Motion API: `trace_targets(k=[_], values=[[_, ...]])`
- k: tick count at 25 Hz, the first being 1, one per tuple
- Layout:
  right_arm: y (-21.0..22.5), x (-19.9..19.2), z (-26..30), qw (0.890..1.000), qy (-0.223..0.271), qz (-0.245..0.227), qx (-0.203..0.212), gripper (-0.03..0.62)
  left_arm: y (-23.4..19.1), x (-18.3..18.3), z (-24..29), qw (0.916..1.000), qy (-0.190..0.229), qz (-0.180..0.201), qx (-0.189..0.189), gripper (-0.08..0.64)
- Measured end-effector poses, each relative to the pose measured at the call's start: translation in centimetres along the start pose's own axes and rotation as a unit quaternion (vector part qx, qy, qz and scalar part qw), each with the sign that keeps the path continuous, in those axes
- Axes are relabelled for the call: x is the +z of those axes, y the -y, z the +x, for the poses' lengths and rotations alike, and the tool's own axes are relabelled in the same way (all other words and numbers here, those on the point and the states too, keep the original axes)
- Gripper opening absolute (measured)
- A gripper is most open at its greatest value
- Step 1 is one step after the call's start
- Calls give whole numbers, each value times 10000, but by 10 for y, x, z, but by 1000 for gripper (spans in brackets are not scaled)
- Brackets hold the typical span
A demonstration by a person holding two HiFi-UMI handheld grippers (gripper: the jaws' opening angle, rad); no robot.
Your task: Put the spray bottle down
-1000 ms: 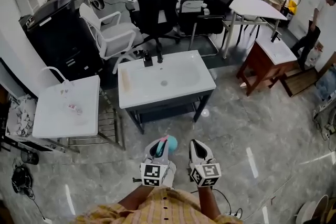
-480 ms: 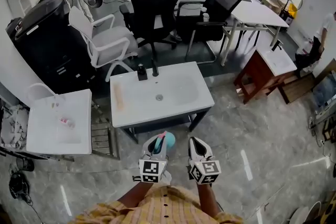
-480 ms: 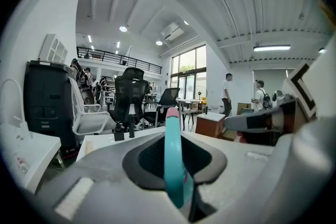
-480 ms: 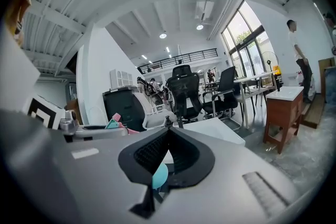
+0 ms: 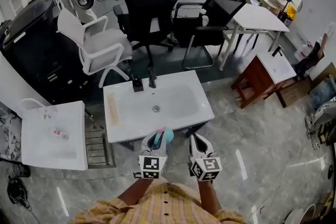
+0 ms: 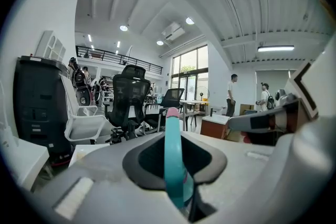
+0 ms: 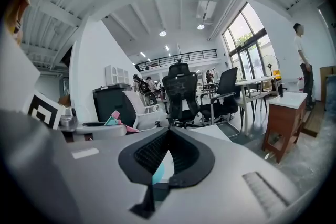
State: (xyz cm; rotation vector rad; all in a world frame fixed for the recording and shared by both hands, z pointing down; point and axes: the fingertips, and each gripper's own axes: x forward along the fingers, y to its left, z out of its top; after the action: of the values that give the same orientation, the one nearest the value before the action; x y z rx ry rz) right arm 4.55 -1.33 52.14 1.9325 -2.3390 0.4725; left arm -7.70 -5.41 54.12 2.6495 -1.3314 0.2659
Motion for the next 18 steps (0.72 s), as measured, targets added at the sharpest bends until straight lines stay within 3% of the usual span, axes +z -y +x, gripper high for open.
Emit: trace_targets(k=[8, 18], values=[[6, 8, 39, 9997, -214, -109, -13, -2, -22, -5, 27, 9996, -173, -200, 48, 60], [19, 2, 73, 9990, -338, -127, 275, -2, -31, -20, 54, 9986, -318, -307, 283, 60]])
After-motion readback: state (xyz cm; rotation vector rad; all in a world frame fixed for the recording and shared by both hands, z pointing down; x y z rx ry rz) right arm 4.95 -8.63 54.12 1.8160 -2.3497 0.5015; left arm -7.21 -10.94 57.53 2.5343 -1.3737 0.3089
